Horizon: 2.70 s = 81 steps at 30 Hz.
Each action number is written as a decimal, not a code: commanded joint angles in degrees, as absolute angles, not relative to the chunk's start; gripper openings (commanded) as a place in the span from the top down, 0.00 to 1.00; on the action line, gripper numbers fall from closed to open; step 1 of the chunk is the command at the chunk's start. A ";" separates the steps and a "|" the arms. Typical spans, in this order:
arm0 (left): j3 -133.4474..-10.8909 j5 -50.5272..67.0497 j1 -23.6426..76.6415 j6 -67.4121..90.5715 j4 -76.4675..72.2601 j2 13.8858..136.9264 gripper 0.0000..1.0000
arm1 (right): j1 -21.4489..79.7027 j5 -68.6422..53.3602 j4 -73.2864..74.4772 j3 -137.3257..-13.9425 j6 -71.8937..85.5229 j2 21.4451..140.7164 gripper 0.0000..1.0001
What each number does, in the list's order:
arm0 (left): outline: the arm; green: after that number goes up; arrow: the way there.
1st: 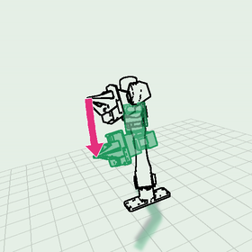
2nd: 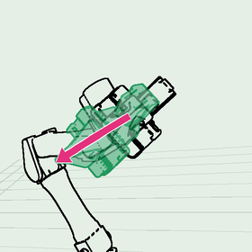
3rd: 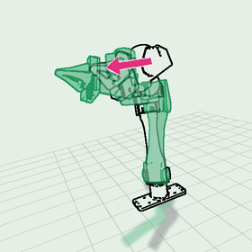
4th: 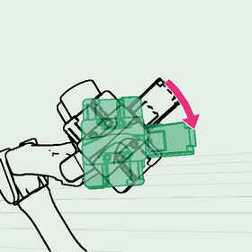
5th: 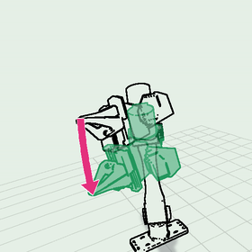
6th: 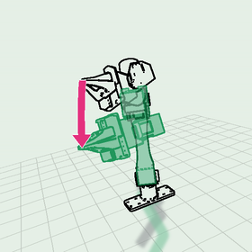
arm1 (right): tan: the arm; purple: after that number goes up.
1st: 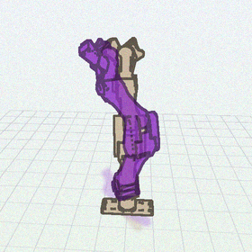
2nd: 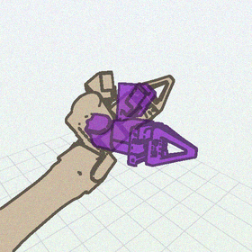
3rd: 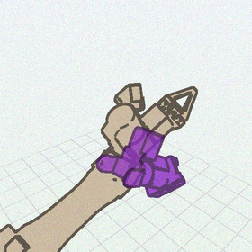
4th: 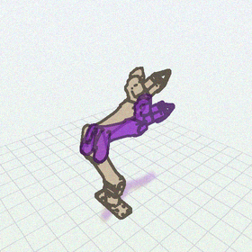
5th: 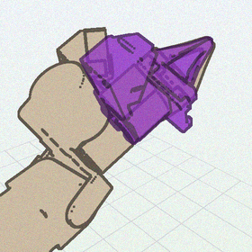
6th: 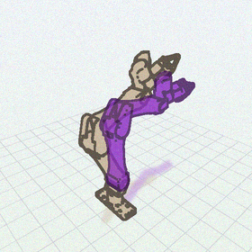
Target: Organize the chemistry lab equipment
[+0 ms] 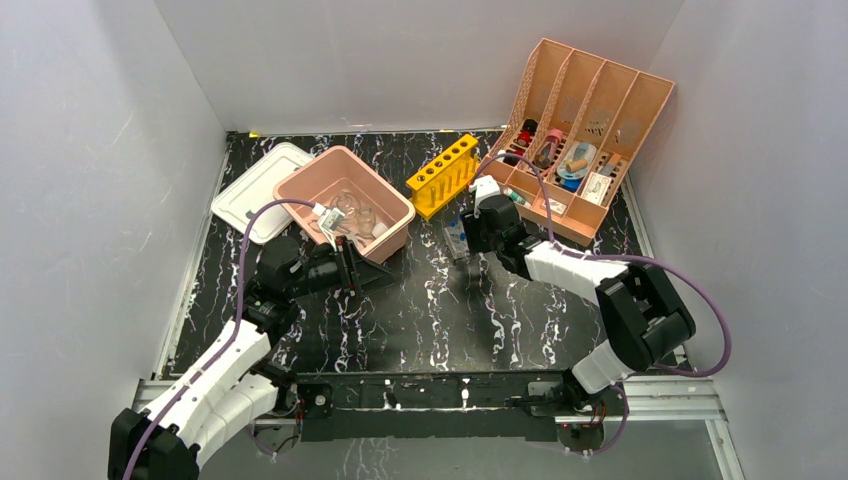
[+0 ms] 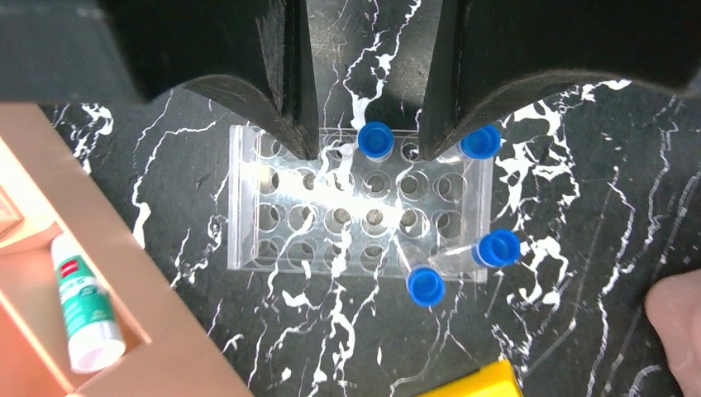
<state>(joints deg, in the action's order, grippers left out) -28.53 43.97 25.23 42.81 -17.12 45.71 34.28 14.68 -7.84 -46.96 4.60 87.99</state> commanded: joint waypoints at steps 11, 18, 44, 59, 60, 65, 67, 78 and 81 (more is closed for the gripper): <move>-27.75 42.82 25.12 41.92 -18.28 45.47 0.43 | 34.67 16.66 -4.56 -54.72 3.55 75.38 0.40; -29.18 38.60 25.09 40.76 -13.12 44.45 0.02 | 34.64 14.70 -2.86 -54.67 6.74 66.87 0.78; -41.10 29.69 25.05 32.29 3.01 48.56 0.02 | 34.63 14.44 8.04 -33.74 20.09 43.10 0.53; -63.30 -18.49 24.86 32.88 31.11 56.06 0.02 | 42.21 7.34 -3.56 -48.81 18.18 66.14 0.75; -65.92 -23.41 24.13 34.53 34.60 58.42 0.02 | 43.11 7.40 -4.13 -49.20 18.13 66.95 0.69; -74.62 -31.91 15.75 44.21 44.73 67.14 0.02 | 45.88 7.87 -5.65 -48.58 18.50 68.72 0.60; -76.39 -31.53 11.22 44.53 44.06 68.73 0.02 | 46.20 7.76 -5.86 -47.57 18.69 68.37 0.59; -79.51 -11.71 -19.78 56.27 45.49 89.11 0.11 | 46.27 7.55 -6.89 -42.40 19.50 65.64 0.59; -78.78 -9.73 -22.82 58.22 45.36 93.29 0.12 | 46.32 6.69 -7.95 -40.99 20.06 65.46 0.59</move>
